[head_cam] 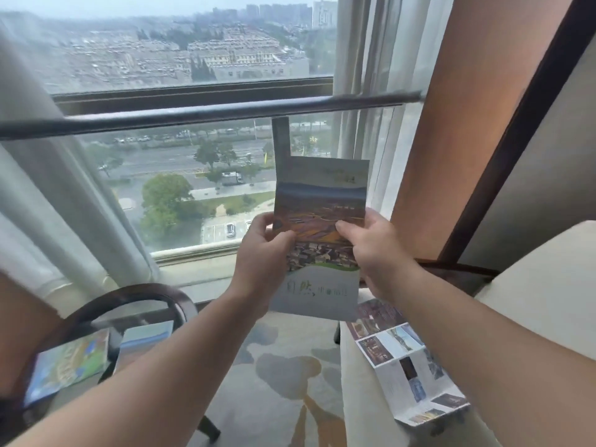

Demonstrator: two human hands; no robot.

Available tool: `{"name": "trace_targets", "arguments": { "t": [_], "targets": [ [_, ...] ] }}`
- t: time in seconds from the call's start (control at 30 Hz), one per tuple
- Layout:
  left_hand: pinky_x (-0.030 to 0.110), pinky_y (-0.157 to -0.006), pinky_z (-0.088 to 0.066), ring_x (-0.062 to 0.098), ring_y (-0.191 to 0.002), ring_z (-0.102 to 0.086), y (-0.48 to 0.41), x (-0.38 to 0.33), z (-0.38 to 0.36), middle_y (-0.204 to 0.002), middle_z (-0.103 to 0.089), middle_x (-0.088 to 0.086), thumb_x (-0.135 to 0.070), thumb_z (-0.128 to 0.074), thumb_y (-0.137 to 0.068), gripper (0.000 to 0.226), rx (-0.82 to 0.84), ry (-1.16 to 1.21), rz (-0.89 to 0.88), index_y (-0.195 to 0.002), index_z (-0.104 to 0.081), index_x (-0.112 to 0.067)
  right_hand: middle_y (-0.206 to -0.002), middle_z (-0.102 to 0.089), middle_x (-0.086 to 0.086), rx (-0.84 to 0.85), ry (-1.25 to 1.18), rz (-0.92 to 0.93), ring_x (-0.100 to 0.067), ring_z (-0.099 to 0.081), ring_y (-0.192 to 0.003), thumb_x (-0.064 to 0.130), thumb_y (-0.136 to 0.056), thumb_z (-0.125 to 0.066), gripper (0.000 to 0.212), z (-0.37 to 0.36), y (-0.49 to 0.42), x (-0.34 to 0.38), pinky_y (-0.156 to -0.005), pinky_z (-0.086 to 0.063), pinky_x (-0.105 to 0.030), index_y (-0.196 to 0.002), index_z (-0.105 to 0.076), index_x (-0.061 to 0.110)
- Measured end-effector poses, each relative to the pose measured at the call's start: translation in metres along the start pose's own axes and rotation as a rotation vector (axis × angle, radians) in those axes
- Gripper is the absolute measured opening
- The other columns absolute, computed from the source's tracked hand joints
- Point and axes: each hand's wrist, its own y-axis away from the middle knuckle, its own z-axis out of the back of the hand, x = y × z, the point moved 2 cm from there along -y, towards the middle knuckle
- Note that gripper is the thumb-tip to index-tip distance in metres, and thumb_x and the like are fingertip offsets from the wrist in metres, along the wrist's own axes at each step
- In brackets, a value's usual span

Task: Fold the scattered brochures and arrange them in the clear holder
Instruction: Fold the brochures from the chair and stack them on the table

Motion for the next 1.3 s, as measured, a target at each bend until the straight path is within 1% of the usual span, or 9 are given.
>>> {"name": "trace_targets", "arguments": {
  "t": [0.1,0.2,0.4,0.57,0.7,0.97,1.07,1.17,1.3],
  "targets": [
    [0.059,-0.071,-0.057,0.034,-0.082,-0.072,0.001,-0.006,0.053,-0.093,-0.073,0.010,-0.022,-0.059,-0.081,0.029,-0.138,-0.044,-0.038,-0.107,-0.059,-0.035,-0.101,-0.073,-0.014,0.130,0.028,0.009,-0.038,-0.070,-0.094,0.013,-0.096,-0.055,0.011,-0.056,0.003,-0.002,-0.082,-0.055,-0.060,-0.101,-0.063,0.019],
    [0.053,-0.066,-0.059,0.023,-0.074,-0.073,-0.001,-0.006,0.115,-0.087,-0.073,0.000,-0.019,-0.058,-0.089,0.025,-0.288,-0.099,-0.084,-0.097,-0.056,-0.043,-0.102,-0.073,-0.015,0.223,0.057,-0.002,-0.037,-0.070,-0.094,0.009,-0.095,-0.056,0.012,-0.117,0.008,-0.006,-0.083,-0.055,-0.060,-0.104,-0.063,0.014],
    [0.043,-0.076,-0.058,0.018,-0.079,-0.071,-0.013,0.019,0.251,-0.089,-0.073,-0.002,-0.020,-0.059,-0.091,0.025,-0.450,-0.186,-0.085,-0.096,-0.055,-0.044,-0.089,-0.072,-0.009,0.274,0.182,-0.001,-0.036,-0.072,-0.088,0.009,-0.090,-0.058,0.014,-0.244,0.007,-0.028,-0.076,-0.057,-0.057,-0.096,-0.060,0.022],
    [0.031,-0.065,-0.056,0.014,-0.073,-0.068,-0.039,0.071,0.364,-0.085,-0.069,-0.006,-0.023,-0.057,-0.093,0.035,-0.396,-0.338,0.004,-0.126,-0.049,-0.033,-0.088,-0.069,-0.006,0.258,0.366,-0.017,-0.027,-0.070,-0.081,0.013,-0.088,-0.058,0.013,-0.348,0.001,-0.079,-0.076,-0.058,-0.053,-0.096,-0.059,0.023],
    [0.029,-0.058,-0.042,0.007,-0.066,-0.058,-0.055,0.124,0.432,-0.071,-0.056,-0.011,-0.028,-0.055,-0.092,0.046,-0.317,-0.552,0.112,-0.135,-0.043,-0.039,-0.089,-0.067,-0.002,0.237,0.470,-0.098,-0.022,-0.068,-0.079,0.016,-0.087,-0.060,0.010,-0.406,-0.008,-0.136,-0.077,-0.057,-0.048,-0.094,-0.060,0.023],
    [0.026,-0.053,-0.034,0.006,-0.066,-0.053,-0.090,0.234,0.476,-0.074,-0.051,-0.010,-0.030,-0.055,-0.093,0.049,-0.250,-0.667,0.291,-0.140,-0.041,-0.036,-0.097,-0.065,0.001,0.230,0.598,-0.252,-0.020,-0.066,-0.084,0.021,-0.089,-0.060,0.013,-0.450,-0.039,-0.248,-0.079,-0.057,-0.046,-0.102,-0.058,0.023],
    [0.025,-0.059,-0.035,0.000,-0.073,-0.050,-0.104,0.274,0.479,-0.094,-0.053,-0.007,-0.030,-0.055,-0.093,0.049,-0.249,-0.705,0.328,-0.140,-0.042,-0.032,-0.101,-0.063,0.000,0.239,0.665,-0.271,-0.019,-0.064,-0.084,0.019,-0.089,-0.059,0.023,-0.458,-0.056,-0.286,-0.080,-0.057,-0.046,-0.112,-0.057,0.021],
    [0.028,-0.064,-0.036,0.014,-0.087,-0.054,-0.116,0.314,0.482,-0.113,-0.055,0.000,-0.032,-0.054,-0.093,0.047,-0.235,-0.746,0.416,-0.139,-0.041,-0.033,-0.099,-0.062,0.000,0.259,0.720,-0.302,-0.019,-0.063,-0.087,0.015,-0.090,-0.058,0.037,-0.464,-0.067,-0.326,-0.079,-0.055,-0.043,-0.125,-0.052,0.021],
    [0.030,-0.055,-0.035,0.020,-0.081,-0.057,-0.121,0.362,0.482,-0.102,-0.059,0.005,-0.028,-0.053,-0.093,0.039,-0.222,-0.800,0.493,-0.131,-0.044,-0.033,-0.106,-0.062,-0.003,0.323,0.815,-0.338,-0.022,-0.061,-0.093,0.015,-0.090,-0.058,0.050,-0.467,-0.068,-0.375,-0.076,-0.051,-0.038,-0.137,-0.042,0.023]
  ]
}}
